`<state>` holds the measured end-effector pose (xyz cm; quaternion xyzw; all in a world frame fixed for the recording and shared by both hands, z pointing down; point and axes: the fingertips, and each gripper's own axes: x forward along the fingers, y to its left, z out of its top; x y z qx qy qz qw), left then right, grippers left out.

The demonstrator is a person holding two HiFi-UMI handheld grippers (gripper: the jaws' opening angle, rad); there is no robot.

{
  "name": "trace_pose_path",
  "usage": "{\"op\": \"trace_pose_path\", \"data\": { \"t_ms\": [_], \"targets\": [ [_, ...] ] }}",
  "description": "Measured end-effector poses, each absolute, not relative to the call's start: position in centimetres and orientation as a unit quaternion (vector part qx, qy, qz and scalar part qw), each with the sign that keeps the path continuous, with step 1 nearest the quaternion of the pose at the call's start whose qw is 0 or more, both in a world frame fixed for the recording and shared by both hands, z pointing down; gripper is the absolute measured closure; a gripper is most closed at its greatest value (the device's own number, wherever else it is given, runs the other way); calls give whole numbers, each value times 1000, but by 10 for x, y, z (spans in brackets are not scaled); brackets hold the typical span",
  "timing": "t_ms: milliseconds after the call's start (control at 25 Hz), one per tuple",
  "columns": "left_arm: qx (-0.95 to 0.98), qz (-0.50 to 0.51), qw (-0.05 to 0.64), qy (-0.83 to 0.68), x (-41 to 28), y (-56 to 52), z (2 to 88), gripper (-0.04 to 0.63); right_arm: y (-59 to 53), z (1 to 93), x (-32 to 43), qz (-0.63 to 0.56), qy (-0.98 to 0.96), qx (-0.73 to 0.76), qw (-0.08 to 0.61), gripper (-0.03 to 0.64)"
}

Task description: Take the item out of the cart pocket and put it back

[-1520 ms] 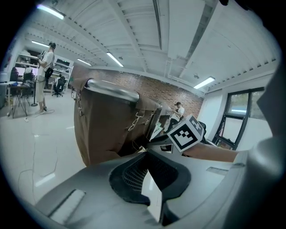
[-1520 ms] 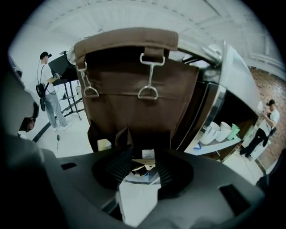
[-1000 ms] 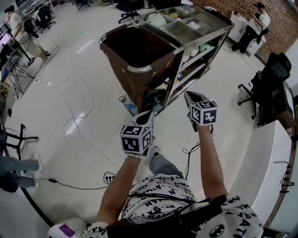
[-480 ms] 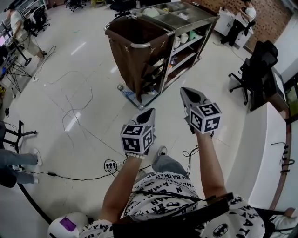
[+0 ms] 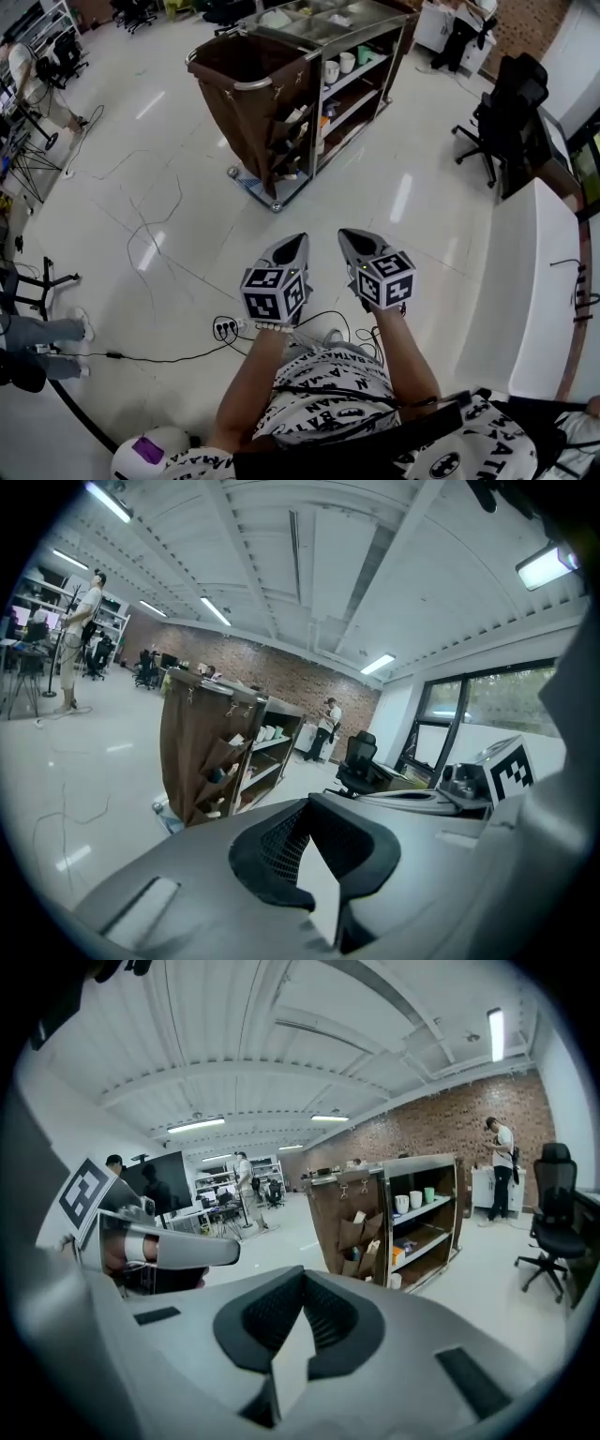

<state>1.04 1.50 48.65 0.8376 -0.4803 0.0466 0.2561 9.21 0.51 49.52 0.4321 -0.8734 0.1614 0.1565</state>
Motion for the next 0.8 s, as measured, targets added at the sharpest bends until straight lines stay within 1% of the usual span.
{"op": "trace_pose_path", "data": {
  "t_ms": [280, 480, 800],
  "targets": [
    [830, 54, 276, -481, 40, 33, 502, 595, 26, 510, 125, 171, -869, 433, 168, 615],
    [830, 48, 268, -486, 50, 35, 493, 595, 27, 506, 137, 152, -870, 433, 182, 614],
    [830, 44, 261, -491, 58, 37, 484, 595, 27, 498, 141, 144, -876, 424, 179, 614]
  ]
}}
